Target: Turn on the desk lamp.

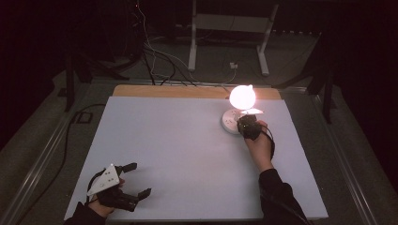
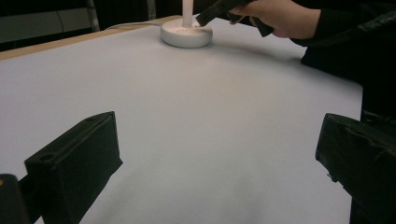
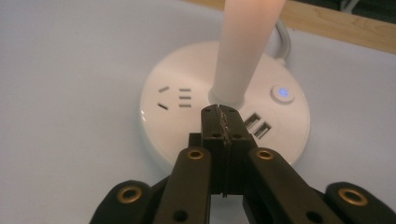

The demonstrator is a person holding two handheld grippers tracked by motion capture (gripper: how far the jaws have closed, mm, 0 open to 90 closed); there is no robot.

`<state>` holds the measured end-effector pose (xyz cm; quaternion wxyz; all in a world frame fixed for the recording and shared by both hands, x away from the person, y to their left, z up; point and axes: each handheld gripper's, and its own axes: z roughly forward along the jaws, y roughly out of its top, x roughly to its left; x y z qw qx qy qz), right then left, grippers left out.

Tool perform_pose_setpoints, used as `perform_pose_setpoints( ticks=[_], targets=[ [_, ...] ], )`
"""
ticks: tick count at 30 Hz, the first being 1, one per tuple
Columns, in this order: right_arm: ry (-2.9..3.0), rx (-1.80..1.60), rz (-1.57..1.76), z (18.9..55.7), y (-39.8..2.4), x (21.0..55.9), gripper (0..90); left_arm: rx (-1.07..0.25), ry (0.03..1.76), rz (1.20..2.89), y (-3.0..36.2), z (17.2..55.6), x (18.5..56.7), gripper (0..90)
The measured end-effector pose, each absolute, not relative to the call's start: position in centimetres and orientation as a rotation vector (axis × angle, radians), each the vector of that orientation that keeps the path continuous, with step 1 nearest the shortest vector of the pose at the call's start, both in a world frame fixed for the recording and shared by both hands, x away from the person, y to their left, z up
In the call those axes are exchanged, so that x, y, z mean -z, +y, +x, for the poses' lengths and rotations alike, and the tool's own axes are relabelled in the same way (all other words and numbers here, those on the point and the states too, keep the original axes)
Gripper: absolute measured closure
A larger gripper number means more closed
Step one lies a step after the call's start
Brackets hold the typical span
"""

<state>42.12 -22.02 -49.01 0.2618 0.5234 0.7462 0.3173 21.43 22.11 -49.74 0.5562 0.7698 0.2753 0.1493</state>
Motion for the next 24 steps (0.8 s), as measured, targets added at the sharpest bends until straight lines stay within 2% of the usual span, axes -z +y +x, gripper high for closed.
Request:
perform_pose_setpoints(
  ticks=[3, 5, 7, 10, 13, 16, 18, 22, 24],
  targets=[
    [2.009, -0.887, 1.421, 41.8, -22.1, 48.3, 88.6, -0.351, 0.65, 1.818, 22.1, 21.5, 49.7, 0.4],
    [2.005, -0.901, 1.412, 41.7, -22.1, 48.0, 83.9, -0.353, 0.644, 1.819, 22.0, 21.4, 49.7, 0.4],
    [1.995, -0.927, 1.402, 41.5, -22.1, 47.7, 74.9, -0.353, 0.646, 1.82, 22.1, 21.4, 49.7, 0.4],
    [2.014, -0.981, 1.385, 41.4, -22.2, 47.4, 52.7, -0.354, 0.647, 1.818, 22.1, 21.4, 49.7, 0.4],
    [2.029, -1.011, 1.367, 41.2, -22.2, 47.2, 38.7, -0.354, 0.646, 1.818, 22.1, 21.4, 49.7, 0.4],
    [2.035, -1.033, 1.373, 40.9, -22.4, 47.0, 28.7, -0.354, 0.645, 1.819, 22.1, 21.4, 49.7, 0.4],
    [2.033, -1.022, 1.384, 40.9, -22.5, 46.9, 18.7, -0.354, 0.645, 1.819, 22.1, 21.4, 49.7, 0.4],
    [2.042, -1.036, 1.397, 40.6, -22.7, 46.6, 13.3, -0.354, 0.646, 1.819, 22.1, 21.5, 49.7, 0.4],
    [2.062, -1.067, 1.388, 40.4, -22.9, 46.3, 3.3, -0.354, 0.645, 1.819, 22.1, 21.5, 49.7, 0.4]
  ],
)
